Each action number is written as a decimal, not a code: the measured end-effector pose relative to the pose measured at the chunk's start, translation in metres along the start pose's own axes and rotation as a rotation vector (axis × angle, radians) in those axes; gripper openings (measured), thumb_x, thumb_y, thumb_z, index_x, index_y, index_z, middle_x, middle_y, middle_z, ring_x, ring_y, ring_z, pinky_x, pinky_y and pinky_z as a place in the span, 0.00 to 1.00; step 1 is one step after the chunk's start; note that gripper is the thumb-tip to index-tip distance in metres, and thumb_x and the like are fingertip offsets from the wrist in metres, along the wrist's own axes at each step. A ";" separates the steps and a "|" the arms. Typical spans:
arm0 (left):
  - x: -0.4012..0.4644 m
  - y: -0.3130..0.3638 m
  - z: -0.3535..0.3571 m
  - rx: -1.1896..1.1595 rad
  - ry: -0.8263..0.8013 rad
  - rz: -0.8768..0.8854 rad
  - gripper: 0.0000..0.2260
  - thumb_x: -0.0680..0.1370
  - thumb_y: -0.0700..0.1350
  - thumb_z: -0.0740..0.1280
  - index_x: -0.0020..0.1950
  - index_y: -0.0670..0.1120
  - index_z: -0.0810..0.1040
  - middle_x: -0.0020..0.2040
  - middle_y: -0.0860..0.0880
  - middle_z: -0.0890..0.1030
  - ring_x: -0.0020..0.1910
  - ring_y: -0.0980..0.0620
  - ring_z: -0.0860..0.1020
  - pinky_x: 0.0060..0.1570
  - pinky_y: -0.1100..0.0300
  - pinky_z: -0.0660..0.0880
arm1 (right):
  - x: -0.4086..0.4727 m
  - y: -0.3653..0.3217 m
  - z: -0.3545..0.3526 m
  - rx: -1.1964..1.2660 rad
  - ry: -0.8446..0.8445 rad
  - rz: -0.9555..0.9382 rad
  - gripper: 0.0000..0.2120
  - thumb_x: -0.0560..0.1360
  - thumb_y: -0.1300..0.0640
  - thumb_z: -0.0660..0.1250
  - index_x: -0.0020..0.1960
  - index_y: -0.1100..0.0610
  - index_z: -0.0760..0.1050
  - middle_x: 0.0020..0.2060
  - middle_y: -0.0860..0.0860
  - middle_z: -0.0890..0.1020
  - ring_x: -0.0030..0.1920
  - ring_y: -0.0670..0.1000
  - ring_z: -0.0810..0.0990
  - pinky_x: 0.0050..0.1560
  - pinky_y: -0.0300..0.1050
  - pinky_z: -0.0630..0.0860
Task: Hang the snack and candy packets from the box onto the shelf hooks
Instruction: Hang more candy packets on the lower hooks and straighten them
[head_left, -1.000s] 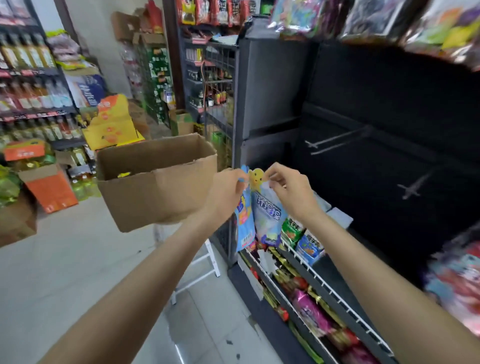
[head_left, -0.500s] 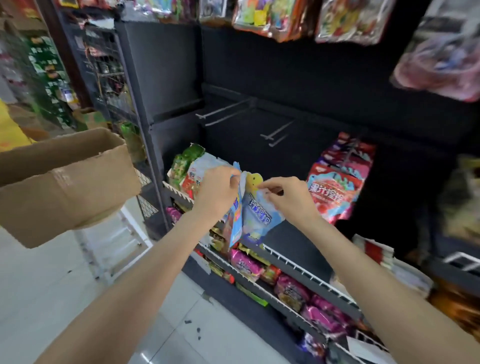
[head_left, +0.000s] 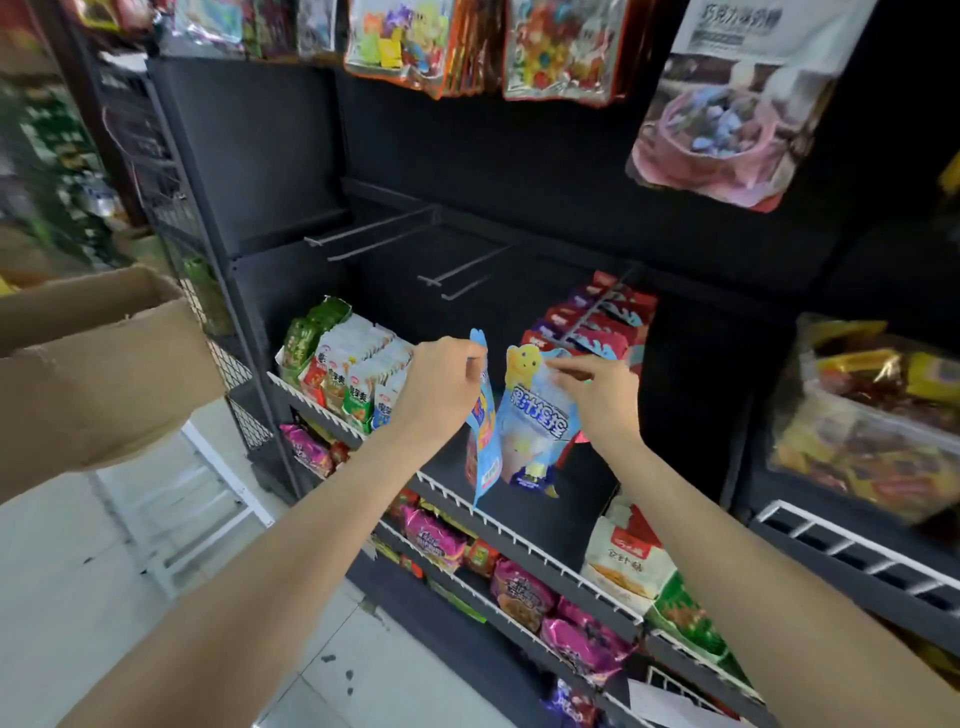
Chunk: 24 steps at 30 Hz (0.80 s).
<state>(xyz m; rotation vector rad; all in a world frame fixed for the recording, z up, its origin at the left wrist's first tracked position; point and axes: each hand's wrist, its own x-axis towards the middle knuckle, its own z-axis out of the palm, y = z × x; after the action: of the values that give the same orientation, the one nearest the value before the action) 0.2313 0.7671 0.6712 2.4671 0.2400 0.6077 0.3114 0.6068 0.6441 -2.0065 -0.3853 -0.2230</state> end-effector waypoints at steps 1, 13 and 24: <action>0.000 0.002 0.003 0.012 0.006 -0.007 0.11 0.78 0.35 0.58 0.49 0.37 0.81 0.46 0.41 0.83 0.44 0.46 0.79 0.44 0.49 0.76 | 0.005 0.004 -0.001 -0.004 0.005 -0.002 0.10 0.73 0.68 0.68 0.53 0.62 0.82 0.49 0.53 0.84 0.44 0.42 0.78 0.46 0.25 0.70; 0.003 0.013 0.018 0.071 0.034 -0.044 0.11 0.80 0.38 0.59 0.51 0.38 0.81 0.45 0.42 0.81 0.39 0.51 0.78 0.35 0.63 0.72 | 0.039 0.022 0.000 -0.160 -0.057 -0.182 0.08 0.73 0.71 0.67 0.51 0.69 0.81 0.50 0.59 0.77 0.49 0.52 0.75 0.53 0.44 0.76; 0.006 0.015 0.018 0.065 0.035 -0.027 0.11 0.80 0.37 0.59 0.51 0.38 0.81 0.46 0.41 0.82 0.42 0.48 0.79 0.37 0.56 0.76 | 0.039 0.020 0.000 -0.284 -0.175 -0.251 0.09 0.77 0.64 0.65 0.54 0.66 0.80 0.55 0.64 0.76 0.58 0.62 0.73 0.55 0.41 0.64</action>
<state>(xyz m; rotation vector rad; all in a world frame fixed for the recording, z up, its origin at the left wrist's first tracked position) 0.2452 0.7474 0.6693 2.5131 0.3106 0.6418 0.3544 0.6057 0.6401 -2.2624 -0.7545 -0.2712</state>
